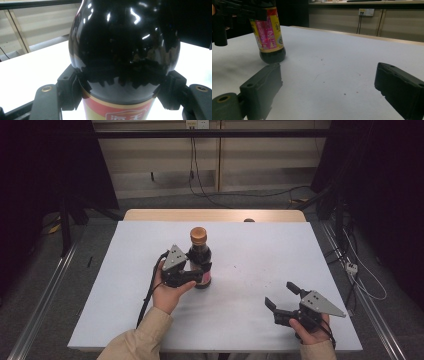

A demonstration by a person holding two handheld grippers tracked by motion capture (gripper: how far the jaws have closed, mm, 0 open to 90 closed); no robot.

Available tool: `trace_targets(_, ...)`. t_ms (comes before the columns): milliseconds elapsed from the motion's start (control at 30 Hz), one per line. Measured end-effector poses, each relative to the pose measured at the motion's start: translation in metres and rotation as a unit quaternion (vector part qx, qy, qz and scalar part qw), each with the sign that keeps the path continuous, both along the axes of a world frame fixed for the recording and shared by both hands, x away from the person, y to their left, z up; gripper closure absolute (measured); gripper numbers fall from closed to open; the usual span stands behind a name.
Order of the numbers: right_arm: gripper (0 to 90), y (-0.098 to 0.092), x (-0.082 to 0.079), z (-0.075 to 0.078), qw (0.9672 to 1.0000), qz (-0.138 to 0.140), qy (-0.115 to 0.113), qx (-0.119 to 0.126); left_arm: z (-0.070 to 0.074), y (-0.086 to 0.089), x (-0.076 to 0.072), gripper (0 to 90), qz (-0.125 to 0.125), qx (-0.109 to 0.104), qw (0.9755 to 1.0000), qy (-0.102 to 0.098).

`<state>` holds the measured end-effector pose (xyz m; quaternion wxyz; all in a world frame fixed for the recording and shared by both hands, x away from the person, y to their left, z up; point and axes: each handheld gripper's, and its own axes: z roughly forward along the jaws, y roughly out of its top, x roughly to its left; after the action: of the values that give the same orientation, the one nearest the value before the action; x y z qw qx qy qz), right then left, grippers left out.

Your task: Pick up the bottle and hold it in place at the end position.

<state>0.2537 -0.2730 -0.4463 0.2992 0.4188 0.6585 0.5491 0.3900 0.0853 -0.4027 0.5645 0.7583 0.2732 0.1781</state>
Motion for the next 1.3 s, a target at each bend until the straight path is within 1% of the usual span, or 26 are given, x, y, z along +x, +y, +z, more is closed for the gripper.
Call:
trace_targets(67,6.7,0.0,0.0,0.0,1.0,0.0,-0.001,0.0,0.001,-0.001,0.0,31.4,-0.001,0.007,1.0,-0.003)
trace_targets(167,6.7,0.0,-0.001,0.001,1.0,0.0,-0.003,0.001,0.002,-0.002,0.0,31.4,0.002,0.008,1.0,-0.001)
trace_targets(200,6.7,0.0,-0.001,0.001,1.0,0.001,-0.004,0.001,0.002,-0.002,0.001,31.4,-0.002,0.01,0.9999,-0.004)
trace_targets(267,6.7,0.0,-0.001,0.001,1.0,0.001,-0.004,0.002,0.003,-0.003,0.002,31.4,-0.003,0.012,0.9999,-0.004)
trace_targets(300,6.7,0.0,-0.001,0.001,1.0,0.001,-0.004,0.002,0.003,-0.003,0.003,31.4,-0.003,0.016,0.9998,-0.008)
trace_targets(367,6.7,0.0,-0.001,0.001,1.0,0.004,-0.003,0.002,0.004,-0.003,0.005,31.4,-0.002,0.015,0.9999,-0.007)
trace_targets(467,6.7,0.0,-0.001,0.001,1.0,0.004,-0.003,0.002,0.007,-0.003,0.009,31.4,-0.005,0.005,1.0,-0.004)
trace_targets(500,6.7,0.0,-0.001,0.001,1.0,0.004,-0.003,0.002,0.009,-0.002,0.011,31.4,-0.008,0.006,0.9999,-0.009)
trace_targets(567,6.7,0.0,-0.001,0.0,1.0,0.004,-0.002,0.002,0.011,-0.003,0.013,31.4,-0.011,-0.002,0.9999,-0.006)
trace_targets(667,6.7,0.0,-0.001,0.0,1.0,0.003,-0.002,0.002,0.015,-0.006,0.016,31.4,-0.018,0.0,0.9998,-0.012)
trace_targets(733,6.7,0.0,-0.001,0.0,1.0,0.001,-0.002,0.002,0.018,-0.008,0.018,31.4,-0.022,0.011,0.9996,-0.017)
trace_targets(900,6.7,-0.001,-0.001,0.0,1.0,0.001,-0.003,0.002,0.018,-0.014,0.024,31.5,-0.033,0.002,0.9994,-0.012)
trace_targets(933,6.7,-0.001,-0.001,0.0,1.0,0.001,-0.003,0.003,0.018,-0.015,0.025,31.5,-0.035,0.004,0.9993,-0.012)
trace_targets(1100,6.7,-0.001,-0.001,0.001,1.0,0.0,-0.005,0.003,0.016,-0.019,0.033,31.5,-0.036,0.007,0.9993,-0.009)
trace_targets(1133,6.7,-0.002,-0.001,0.001,1.0,0.0,-0.005,0.003,0.015,-0.02,0.035,31.5,-0.033,0.003,0.9994,-0.006)
trace_targets(1233,6.7,-0.002,-0.001,0.0,1.0,0.003,-0.003,0.004,0.015,-0.021,0.04,31.5,-0.032,-0.001,0.9995,-0.001)
trace_targets(1300,6.7,-0.002,0.0,0.0,1.0,0.002,-0.002,0.004,0.014,-0.022,0.043,31.5,-0.033,0.002,0.9995,-0.002)
